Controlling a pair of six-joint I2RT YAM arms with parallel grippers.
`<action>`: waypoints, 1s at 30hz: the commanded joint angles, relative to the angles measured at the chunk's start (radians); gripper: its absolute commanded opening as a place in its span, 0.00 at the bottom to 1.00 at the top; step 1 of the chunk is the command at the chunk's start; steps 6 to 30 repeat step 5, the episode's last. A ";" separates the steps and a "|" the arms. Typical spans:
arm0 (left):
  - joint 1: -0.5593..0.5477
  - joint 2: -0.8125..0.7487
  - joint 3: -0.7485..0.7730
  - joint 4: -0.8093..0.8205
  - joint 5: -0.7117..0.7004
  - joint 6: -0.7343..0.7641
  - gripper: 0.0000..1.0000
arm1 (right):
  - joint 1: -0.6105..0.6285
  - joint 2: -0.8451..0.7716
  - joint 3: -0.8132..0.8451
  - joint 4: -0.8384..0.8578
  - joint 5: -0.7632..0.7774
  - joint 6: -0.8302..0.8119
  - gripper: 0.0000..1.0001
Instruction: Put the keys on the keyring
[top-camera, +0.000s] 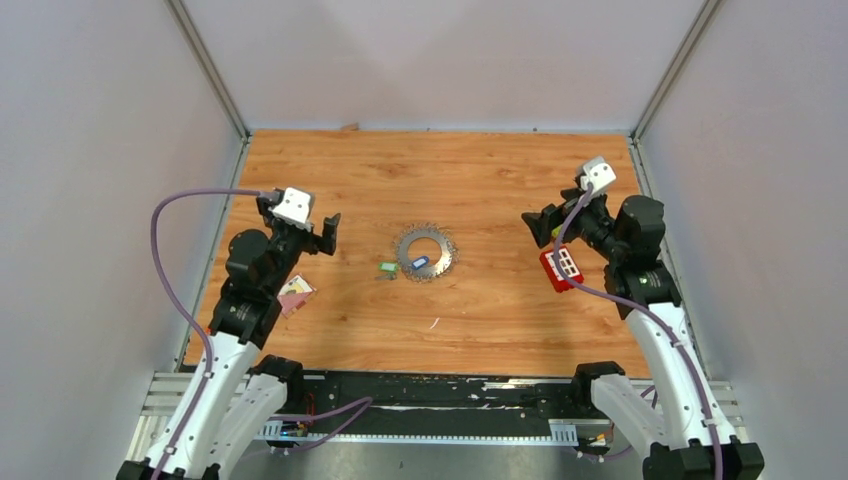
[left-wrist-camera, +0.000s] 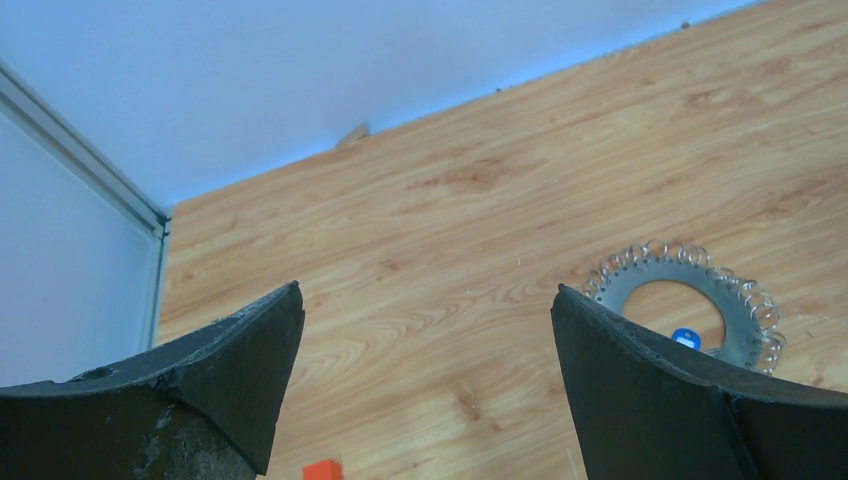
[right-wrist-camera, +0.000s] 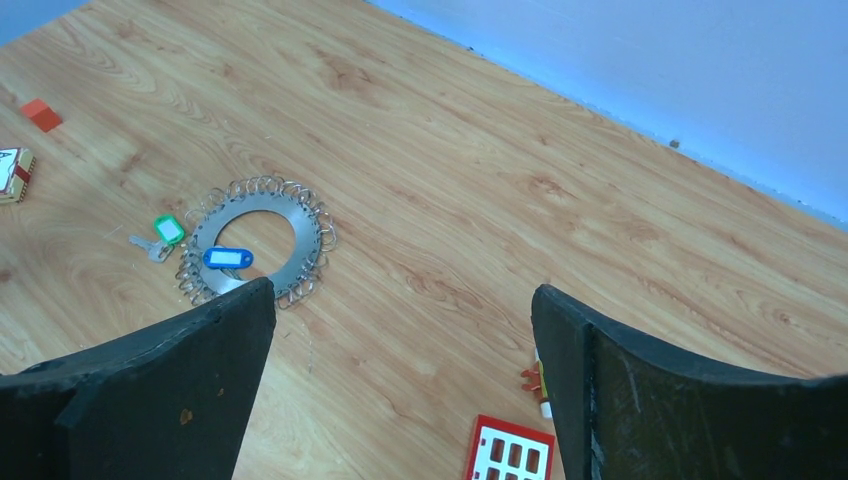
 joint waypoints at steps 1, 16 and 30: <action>0.006 0.004 0.012 -0.007 0.005 -0.008 1.00 | 0.006 -0.016 -0.008 0.058 0.022 0.033 1.00; 0.006 0.007 0.015 -0.015 0.008 -0.005 1.00 | 0.008 -0.007 -0.007 0.055 0.020 0.038 1.00; 0.006 0.007 0.015 -0.015 0.008 -0.005 1.00 | 0.008 -0.007 -0.007 0.055 0.020 0.038 1.00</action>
